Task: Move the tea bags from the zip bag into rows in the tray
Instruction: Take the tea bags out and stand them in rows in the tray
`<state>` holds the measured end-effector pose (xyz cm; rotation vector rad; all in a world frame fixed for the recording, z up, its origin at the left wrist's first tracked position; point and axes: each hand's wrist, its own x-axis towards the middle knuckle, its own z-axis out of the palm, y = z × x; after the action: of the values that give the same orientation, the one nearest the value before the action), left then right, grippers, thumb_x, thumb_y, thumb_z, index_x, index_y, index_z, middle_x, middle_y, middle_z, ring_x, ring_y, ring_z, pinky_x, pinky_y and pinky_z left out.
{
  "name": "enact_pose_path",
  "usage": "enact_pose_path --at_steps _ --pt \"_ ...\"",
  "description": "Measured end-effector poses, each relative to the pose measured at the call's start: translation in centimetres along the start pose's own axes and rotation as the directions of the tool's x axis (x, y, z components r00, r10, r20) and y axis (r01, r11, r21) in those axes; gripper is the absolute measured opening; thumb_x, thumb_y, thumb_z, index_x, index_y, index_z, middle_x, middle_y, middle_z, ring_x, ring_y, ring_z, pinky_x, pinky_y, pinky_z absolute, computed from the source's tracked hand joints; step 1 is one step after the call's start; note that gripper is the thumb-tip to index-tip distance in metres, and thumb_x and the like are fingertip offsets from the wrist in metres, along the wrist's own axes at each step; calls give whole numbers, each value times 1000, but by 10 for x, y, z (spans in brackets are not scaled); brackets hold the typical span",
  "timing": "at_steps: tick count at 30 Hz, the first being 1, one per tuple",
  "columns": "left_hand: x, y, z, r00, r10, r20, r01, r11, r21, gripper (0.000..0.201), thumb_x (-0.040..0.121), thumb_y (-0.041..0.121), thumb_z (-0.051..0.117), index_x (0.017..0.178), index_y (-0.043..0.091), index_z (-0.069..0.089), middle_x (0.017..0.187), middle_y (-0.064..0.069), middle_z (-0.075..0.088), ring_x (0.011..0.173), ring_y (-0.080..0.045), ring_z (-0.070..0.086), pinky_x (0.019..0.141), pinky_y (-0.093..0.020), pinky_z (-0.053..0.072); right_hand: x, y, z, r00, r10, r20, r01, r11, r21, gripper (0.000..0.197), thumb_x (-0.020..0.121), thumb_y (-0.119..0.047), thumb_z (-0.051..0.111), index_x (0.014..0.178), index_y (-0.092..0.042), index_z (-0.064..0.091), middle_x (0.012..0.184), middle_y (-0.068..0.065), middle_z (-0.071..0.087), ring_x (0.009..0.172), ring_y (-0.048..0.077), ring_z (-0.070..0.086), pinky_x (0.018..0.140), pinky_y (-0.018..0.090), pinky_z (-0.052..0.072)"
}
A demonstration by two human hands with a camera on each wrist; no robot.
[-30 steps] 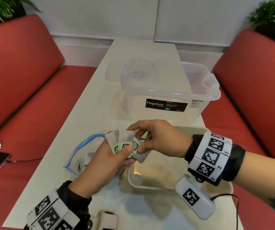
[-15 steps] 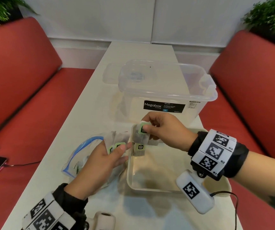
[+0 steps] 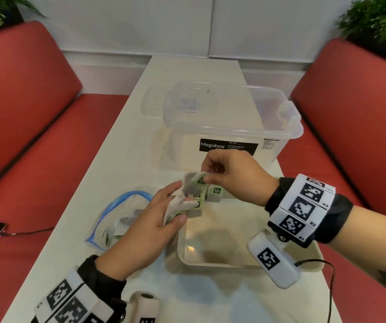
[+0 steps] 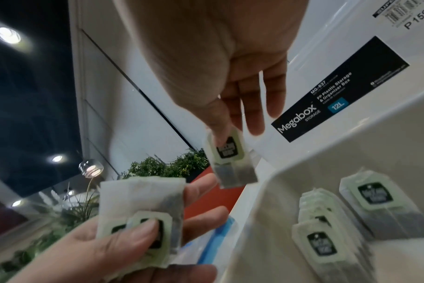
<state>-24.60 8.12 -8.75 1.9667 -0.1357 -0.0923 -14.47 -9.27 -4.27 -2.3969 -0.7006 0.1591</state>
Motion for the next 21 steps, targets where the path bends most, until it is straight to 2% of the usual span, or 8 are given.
enact_pose_path --at_steps 2,5,7,10,11,14,17,21 --pt "-1 -1 -1 1000 4 9 -4 1000 16 48 92 18 55 103 62 37 142 19 35 115 26 29 84 8 28 0 1 -2 1000 -5 -6 5 997 -72 15 80 -20 71 76 -28 58 75 -11 61 66 -1 52 66 19 42" --pt "-2 -2 -1 1000 3 21 -3 1000 -6 49 91 19 55 108 61 36 143 18 36 116 27 28 85 7 29 0 2 -5 999 33 42 -29 994 -101 14 78 -22 73 77 -28 61 76 -8 65 70 6 56 71 24 45" --pt "-4 -4 -1 999 -8 34 9 999 -38 51 91 19 56 119 57 35 138 21 41 117 25 33 93 0 32 1 3 -6 998 38 56 -29 989 -148 10 77 -22 74 76 -26 65 79 -7 67 70 9 56 72 28 46" --pt "-8 -7 1 997 -53 49 56 996 -74 50 89 28 59 130 49 38 129 24 50 118 12 43 103 -19 38 6 11 -9 994 76 77 -56 970 -235 8 74 -22 76 79 -24 70 72 -8 64 72 12 58 70 29 46" --pt "-10 -8 1 997 -64 52 68 995 -74 49 85 34 60 129 48 41 128 23 52 119 9 45 103 -22 38 8 15 -9 991 96 89 -69 960 -270 9 73 -22 77 79 -23 71 67 -10 61 71 11 57 69 28 46" --pt "-17 -10 3 995 -80 58 84 994 -75 43 76 38 57 119 44 50 120 20 57 112 7 51 94 -18 40 15 26 -5 980 148 130 -87 918 -387 11 72 -21 78 81 -23 71 66 -14 57 72 11 55 67 26 44" --pt "-23 -12 4 993 -98 66 102 992 -72 34 78 39 58 112 37 54 110 14 59 103 3 55 86 -19 42 22 35 6 971 172 167 -60 848 -527 9 78 -18 71 84 -24 71 76 -10 64 76 13 54 63 23 36" --pt "-29 -13 5 989 -95 114 103 992 -70 28 81 37 56 109 37 58 104 17 61 101 2 56 88 -18 46 29 45 20 955 205 214 -33 791 -610 13 81 -13 63 86 -24 70 78 -7 64 75 15 53 61 22 32"
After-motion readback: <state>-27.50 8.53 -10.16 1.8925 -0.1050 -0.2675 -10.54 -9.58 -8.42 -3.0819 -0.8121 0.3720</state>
